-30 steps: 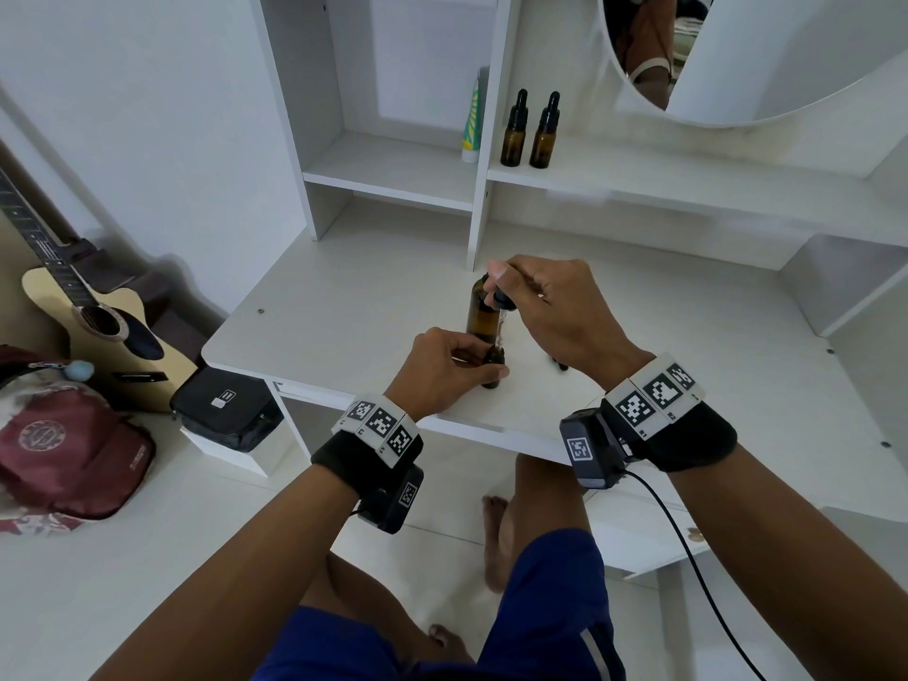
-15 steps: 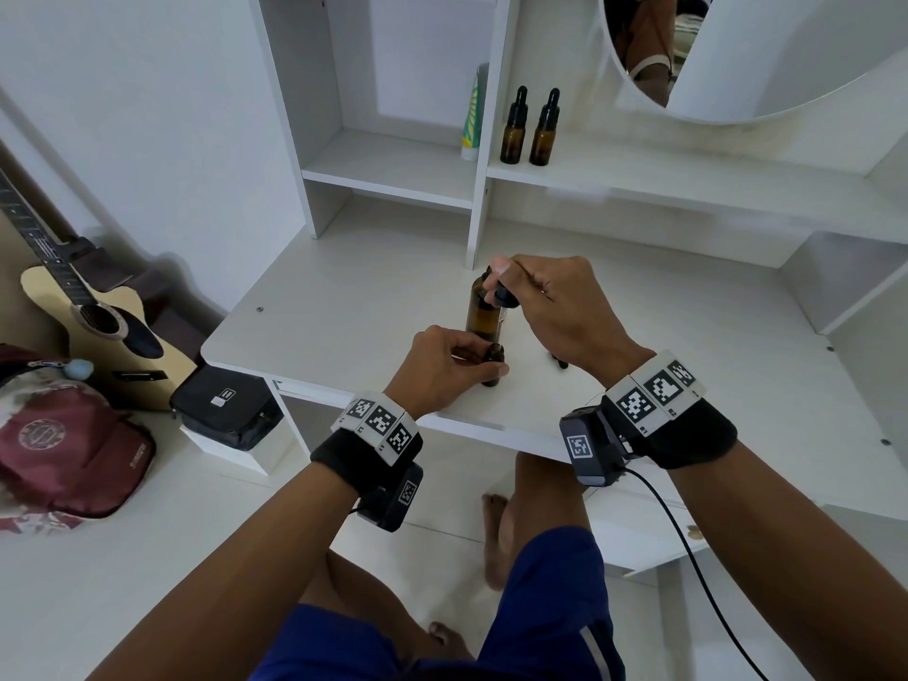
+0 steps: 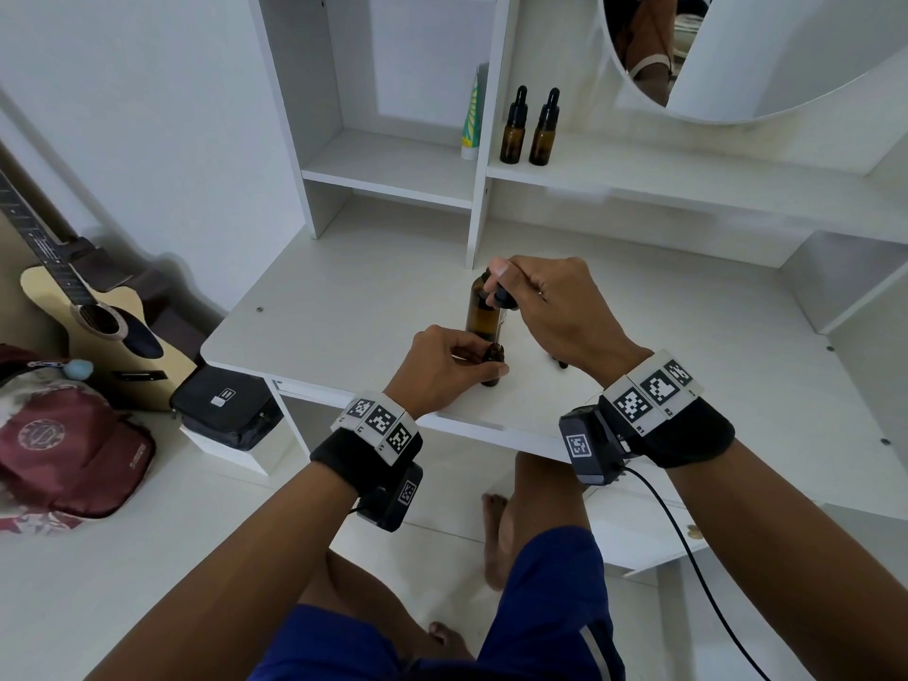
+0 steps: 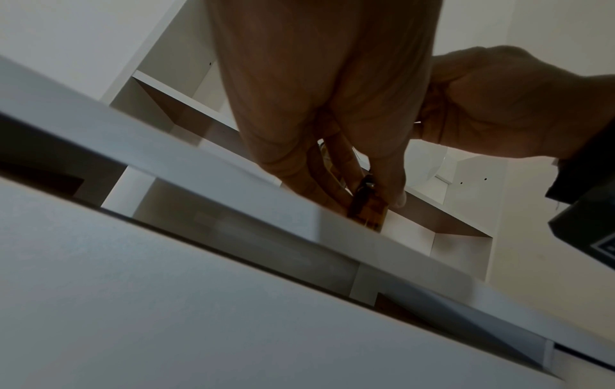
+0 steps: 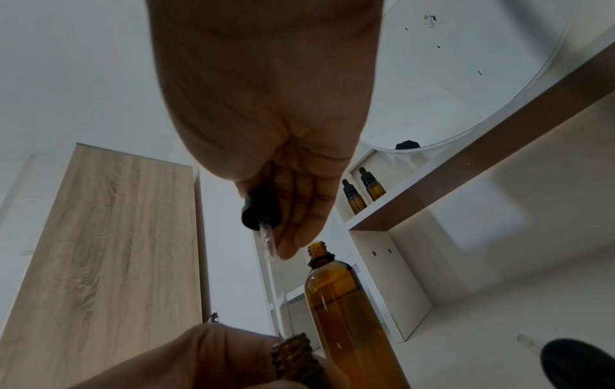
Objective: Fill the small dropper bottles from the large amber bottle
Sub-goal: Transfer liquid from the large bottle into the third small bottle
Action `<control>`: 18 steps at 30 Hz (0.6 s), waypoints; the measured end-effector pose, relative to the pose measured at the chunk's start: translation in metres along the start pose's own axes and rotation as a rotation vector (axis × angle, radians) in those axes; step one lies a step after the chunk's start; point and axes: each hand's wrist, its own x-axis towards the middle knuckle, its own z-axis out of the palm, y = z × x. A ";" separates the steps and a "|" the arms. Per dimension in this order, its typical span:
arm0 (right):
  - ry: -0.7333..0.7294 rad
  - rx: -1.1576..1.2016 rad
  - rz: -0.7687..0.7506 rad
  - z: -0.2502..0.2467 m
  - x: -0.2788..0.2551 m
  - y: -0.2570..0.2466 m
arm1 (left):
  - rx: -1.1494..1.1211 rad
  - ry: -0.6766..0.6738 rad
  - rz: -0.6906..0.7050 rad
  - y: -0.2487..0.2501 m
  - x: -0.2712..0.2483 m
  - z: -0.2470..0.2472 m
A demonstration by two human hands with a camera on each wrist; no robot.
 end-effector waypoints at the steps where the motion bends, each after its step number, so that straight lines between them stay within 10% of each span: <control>1: 0.006 -0.006 -0.013 0.000 0.000 0.001 | -0.003 0.000 -0.002 0.000 0.000 0.000; 18: 0.274 0.002 -0.061 -0.028 0.036 -0.008 | -0.038 -0.007 -0.037 -0.002 0.000 0.000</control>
